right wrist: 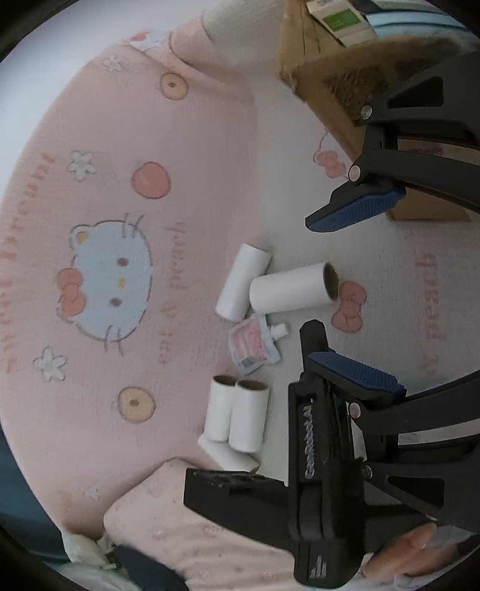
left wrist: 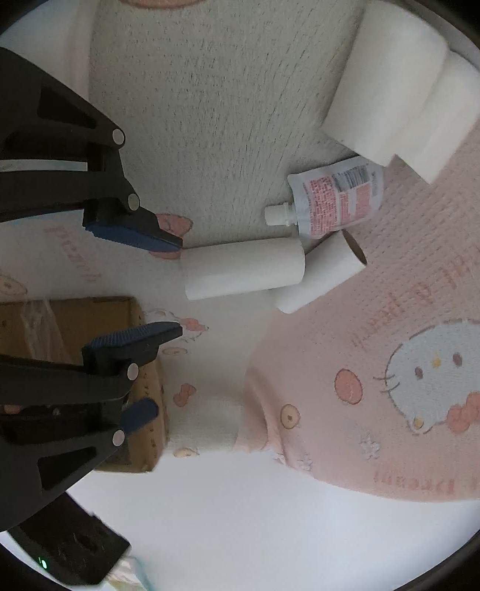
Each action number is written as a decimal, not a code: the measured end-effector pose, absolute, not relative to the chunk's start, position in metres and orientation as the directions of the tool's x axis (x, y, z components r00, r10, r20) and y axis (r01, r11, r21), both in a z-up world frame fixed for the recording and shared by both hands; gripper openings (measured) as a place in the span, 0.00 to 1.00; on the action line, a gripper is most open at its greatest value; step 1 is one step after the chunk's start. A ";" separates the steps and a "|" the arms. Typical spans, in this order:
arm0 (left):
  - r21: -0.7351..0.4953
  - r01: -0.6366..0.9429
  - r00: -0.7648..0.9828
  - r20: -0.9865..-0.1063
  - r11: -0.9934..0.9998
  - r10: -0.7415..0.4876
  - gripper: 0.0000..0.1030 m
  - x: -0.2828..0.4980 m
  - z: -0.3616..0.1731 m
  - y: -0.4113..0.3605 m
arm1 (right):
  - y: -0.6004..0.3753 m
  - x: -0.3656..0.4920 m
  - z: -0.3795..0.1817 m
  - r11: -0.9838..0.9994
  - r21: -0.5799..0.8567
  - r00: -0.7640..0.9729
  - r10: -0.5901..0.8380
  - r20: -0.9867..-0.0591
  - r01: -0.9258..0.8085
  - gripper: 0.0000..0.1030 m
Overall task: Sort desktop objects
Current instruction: 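Move both open tools over the scattered white tubes on the sofa, then grasp an upright white tube with the right tool while the left tool grasps another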
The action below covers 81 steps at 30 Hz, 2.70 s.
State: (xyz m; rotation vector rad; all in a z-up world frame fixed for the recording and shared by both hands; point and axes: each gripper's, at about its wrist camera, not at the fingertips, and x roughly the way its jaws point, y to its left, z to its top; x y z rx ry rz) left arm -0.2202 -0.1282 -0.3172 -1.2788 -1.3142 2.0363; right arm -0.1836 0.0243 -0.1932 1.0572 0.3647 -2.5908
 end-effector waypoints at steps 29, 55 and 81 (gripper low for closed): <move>-0.903 0.283 -0.565 -0.429 -0.323 0.705 0.54 -0.221 -0.341 -0.163 | 0.007 -0.258 -0.281 -0.890 -0.098 -0.502 -0.157 -0.850 0.445 0.57; -0.884 0.242 -0.470 -0.468 -0.400 0.749 0.45 -0.219 -0.344 -0.149 | 0.020 -0.195 -0.253 -0.860 0.011 -0.452 -0.280 -0.847 0.511 0.39; -0.852 0.084 -0.544 -0.474 -0.517 0.692 0.44 -0.128 -0.265 -0.165 | 0.005 -0.120 -0.186 -0.880 0.100 -0.500 -0.353 -0.791 0.464 0.39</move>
